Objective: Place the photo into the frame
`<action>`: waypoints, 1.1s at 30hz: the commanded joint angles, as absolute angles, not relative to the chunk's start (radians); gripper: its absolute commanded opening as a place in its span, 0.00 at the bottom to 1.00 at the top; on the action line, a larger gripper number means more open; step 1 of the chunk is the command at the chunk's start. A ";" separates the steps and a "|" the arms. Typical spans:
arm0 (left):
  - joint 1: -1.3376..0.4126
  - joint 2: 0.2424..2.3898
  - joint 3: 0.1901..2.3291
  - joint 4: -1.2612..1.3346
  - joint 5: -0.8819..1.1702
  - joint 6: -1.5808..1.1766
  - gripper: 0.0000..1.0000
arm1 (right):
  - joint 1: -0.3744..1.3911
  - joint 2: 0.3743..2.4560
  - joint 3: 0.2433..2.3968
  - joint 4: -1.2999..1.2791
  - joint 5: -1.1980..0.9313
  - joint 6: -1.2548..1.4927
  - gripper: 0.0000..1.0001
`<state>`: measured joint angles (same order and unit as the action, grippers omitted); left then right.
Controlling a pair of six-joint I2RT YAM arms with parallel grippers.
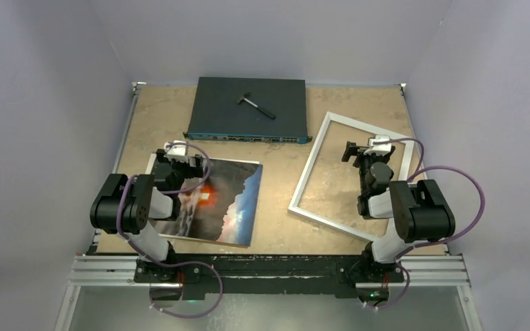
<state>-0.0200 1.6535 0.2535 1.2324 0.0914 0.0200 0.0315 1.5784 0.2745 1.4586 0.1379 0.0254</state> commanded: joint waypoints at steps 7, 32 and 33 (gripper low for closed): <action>-0.013 1.654 0.268 1.275 0.087 0.014 1.00 | 0.032 1.564 0.279 1.518 0.140 0.012 0.99; 0.021 1.428 1.134 -0.228 0.109 0.072 1.00 | -0.017 1.396 0.949 0.083 0.276 0.621 0.99; 0.022 1.422 1.161 -0.264 0.124 0.070 1.00 | 0.046 1.417 1.001 0.030 0.298 0.601 0.99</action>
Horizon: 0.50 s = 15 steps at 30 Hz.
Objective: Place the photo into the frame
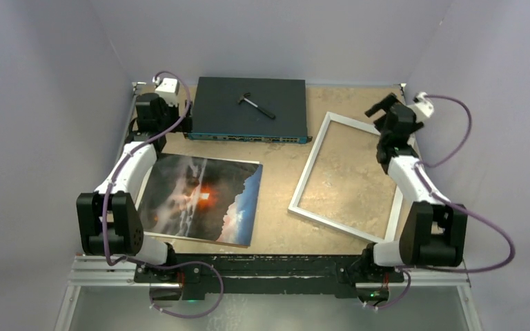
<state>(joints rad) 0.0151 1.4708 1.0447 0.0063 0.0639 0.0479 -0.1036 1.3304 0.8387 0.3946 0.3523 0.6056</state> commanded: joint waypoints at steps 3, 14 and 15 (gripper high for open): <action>0.021 1.423 1.230 -0.359 0.156 0.067 1.00 | 0.214 1.473 1.065 -0.092 0.359 0.575 0.99; 0.021 1.399 1.267 -0.477 0.160 0.037 0.98 | 0.488 1.623 1.107 -0.264 0.495 0.687 0.98; 0.021 1.401 1.267 -0.488 0.164 0.036 0.98 | 0.501 1.646 1.118 -0.306 0.517 0.710 0.97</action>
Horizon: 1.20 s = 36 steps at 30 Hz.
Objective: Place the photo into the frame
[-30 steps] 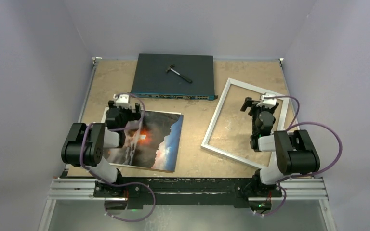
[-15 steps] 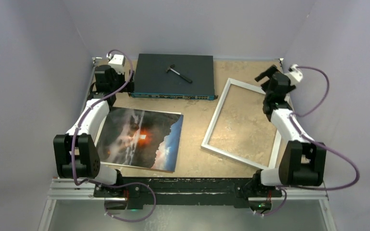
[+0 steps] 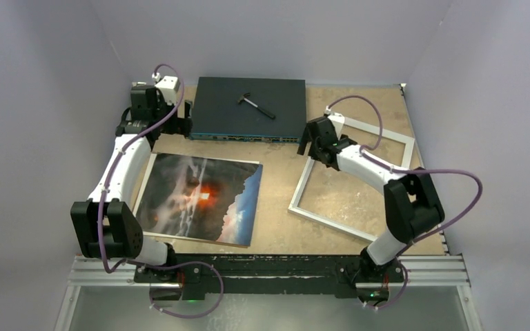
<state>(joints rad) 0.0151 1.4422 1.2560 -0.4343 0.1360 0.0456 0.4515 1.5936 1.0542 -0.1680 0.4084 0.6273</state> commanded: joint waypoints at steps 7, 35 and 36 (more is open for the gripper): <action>0.023 1.402 1.251 -0.540 0.163 0.047 0.96 | 0.555 1.740 1.120 -0.309 0.541 0.769 0.85; 0.022 1.382 1.220 -0.577 0.189 0.129 0.91 | 0.563 1.764 1.058 -0.227 0.577 0.885 0.08; 0.021 1.384 1.220 -0.578 0.203 0.134 0.91 | 0.563 1.740 1.060 -0.234 0.593 0.885 0.04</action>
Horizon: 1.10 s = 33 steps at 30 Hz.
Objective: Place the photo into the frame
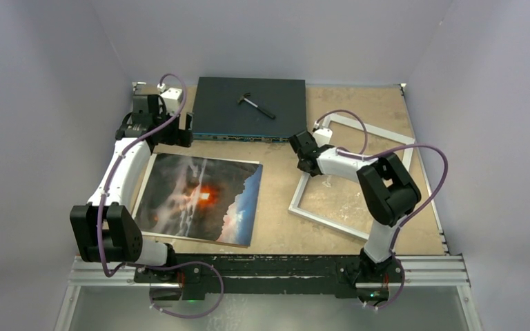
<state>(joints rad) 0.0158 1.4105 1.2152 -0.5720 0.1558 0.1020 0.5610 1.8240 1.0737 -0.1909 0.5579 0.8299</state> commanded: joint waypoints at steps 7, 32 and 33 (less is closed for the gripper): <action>0.019 1.408 1.218 -0.592 0.289 0.128 0.91 | 0.562 1.560 1.135 -0.363 0.651 0.870 0.00; -0.142 1.486 1.152 -0.423 0.701 -0.189 1.00 | 0.555 1.335 1.781 -0.382 0.180 0.801 0.00; -0.169 1.495 1.148 -0.414 0.699 -0.202 1.00 | 0.556 1.336 1.799 -0.381 0.170 0.803 0.00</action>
<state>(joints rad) -0.0856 1.4635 1.1709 -0.4980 0.6292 -0.1215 0.5507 1.3678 1.6962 -0.4538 0.2565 0.7918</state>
